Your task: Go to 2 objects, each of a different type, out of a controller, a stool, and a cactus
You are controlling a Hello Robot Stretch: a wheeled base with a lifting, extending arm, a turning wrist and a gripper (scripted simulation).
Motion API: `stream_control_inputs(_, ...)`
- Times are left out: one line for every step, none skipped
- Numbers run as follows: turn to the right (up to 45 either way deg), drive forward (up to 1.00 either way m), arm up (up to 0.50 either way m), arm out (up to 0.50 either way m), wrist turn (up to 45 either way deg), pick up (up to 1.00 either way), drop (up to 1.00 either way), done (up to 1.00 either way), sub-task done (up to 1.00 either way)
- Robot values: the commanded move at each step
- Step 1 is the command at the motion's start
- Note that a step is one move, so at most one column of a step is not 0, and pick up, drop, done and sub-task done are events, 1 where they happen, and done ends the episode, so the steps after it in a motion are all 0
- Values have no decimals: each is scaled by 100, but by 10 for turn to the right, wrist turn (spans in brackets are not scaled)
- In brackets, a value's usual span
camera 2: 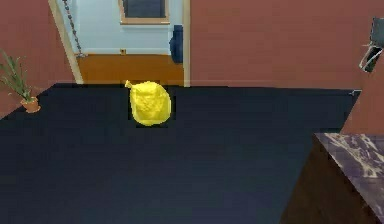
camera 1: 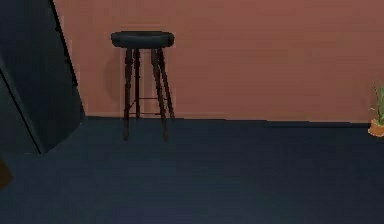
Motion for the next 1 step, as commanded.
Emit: stream_control_inputs(0, 100, 0, 0, 0, 0, 0, 0, 0)
